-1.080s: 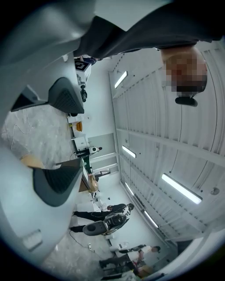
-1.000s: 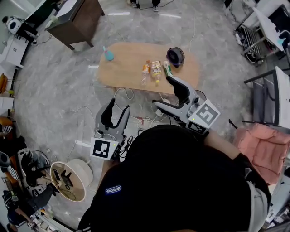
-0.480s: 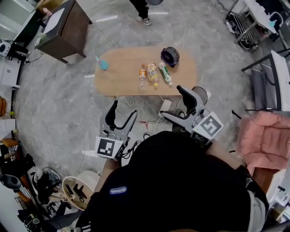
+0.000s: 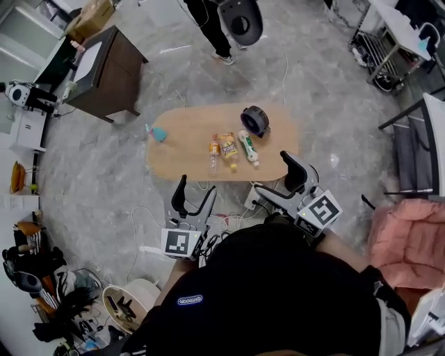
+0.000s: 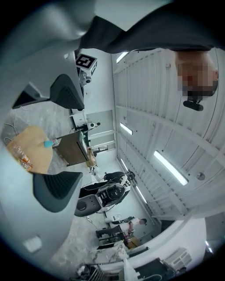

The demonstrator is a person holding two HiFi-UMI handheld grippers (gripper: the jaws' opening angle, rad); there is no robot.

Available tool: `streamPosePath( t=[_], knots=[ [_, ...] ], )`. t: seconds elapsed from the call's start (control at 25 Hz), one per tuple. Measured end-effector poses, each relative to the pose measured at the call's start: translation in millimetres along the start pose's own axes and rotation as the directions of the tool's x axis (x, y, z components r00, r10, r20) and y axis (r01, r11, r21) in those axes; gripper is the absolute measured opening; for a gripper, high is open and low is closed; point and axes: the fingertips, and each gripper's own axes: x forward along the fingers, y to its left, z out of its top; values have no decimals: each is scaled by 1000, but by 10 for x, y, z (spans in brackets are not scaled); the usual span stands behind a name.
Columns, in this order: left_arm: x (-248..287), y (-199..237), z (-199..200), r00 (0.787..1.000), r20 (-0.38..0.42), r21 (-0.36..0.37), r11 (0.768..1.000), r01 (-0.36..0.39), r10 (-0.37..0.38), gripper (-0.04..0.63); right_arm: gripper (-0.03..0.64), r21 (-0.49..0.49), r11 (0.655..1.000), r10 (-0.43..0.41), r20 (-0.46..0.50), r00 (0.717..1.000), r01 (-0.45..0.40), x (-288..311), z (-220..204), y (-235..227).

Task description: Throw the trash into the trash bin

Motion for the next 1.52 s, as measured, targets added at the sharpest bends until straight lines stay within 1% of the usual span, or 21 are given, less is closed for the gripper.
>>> streamPosePath(
  t=[0.08, 0.16, 0.24, 0.32, 0.48, 0.64, 0.72, 0.8, 0.88, 1.0, 1.16, 1.24, 1.32, 1.4, 1.52],
  knots=[
    [121, -49, 30, 999, -8, -8, 999, -31, 31, 316, 457, 9, 999, 32, -14, 999, -32, 1, -18, -163],
    [186, -89, 56, 997, -40, 1, 998, -64, 64, 316, 456, 9, 998, 68, -52, 996, -68, -9, -136, -285],
    [202, -114, 62, 997, -37, 16, 998, -68, 69, 316, 456, 26, 996, 84, -91, 992, -82, 22, -289, -381],
    [172, -80, 30, 997, -29, 20, 997, -71, 72, 316, 456, 35, 997, 79, -119, 990, -75, 93, -417, -435],
    [135, 152, -125, 997, -37, 31, 997, -70, 71, 316, 456, 33, 999, 25, -147, 989, -21, 272, -615, -496],
    [230, 459, -298, 1000, -24, 45, 999, 2, -1, 316, 454, -49, 998, -52, -171, 984, 44, 540, -775, -521],
    [258, 656, -346, 999, -22, 35, 998, 45, -45, 316, 454, -77, 992, -113, -191, 975, 99, 708, -859, -546],
    [246, 909, -348, 997, -11, 26, 996, 83, -82, 316, 453, -83, 983, -175, -197, 965, 162, 874, -967, -534],
    [209, 1196, -369, 995, -2, 35, 994, 102, -102, 316, 446, -98, 973, -227, -207, 952, 210, 1038, -1129, -513],
    [237, 1536, -527, 991, -19, 43, 990, 135, -134, 316, 437, -139, 950, -306, -235, 923, 280, 1215, -1394, -586],
    [338, 1623, -835, 970, -89, 10, 974, 227, -225, 316, 436, -132, 912, -410, -269, 872, 388, 1188, -1786, -759],
    [336, 1641, -948, 962, -118, -4, 969, 247, -245, 316, 429, -138, 898, -441, -289, 850, 418, 1187, -2037, -845],
    [353, 1677, -1071, 960, -154, 5, 971, 238, -234, 316, 415, -127, 892, -452, -305, 838, 434, 1216, -2323, -993],
    [396, 1676, -1205, 961, -185, 18, 977, 213, -206, 316, 405, -96, 886, -460, -319, 829, 454, 1201, -2622, -1210],
    [453, 1583, -1392, 963, -211, 21, 984, 175, -167, 314, 390, -88, 877, -471, -339, 814, 472, 1144, -3009, -1565]
  ],
)
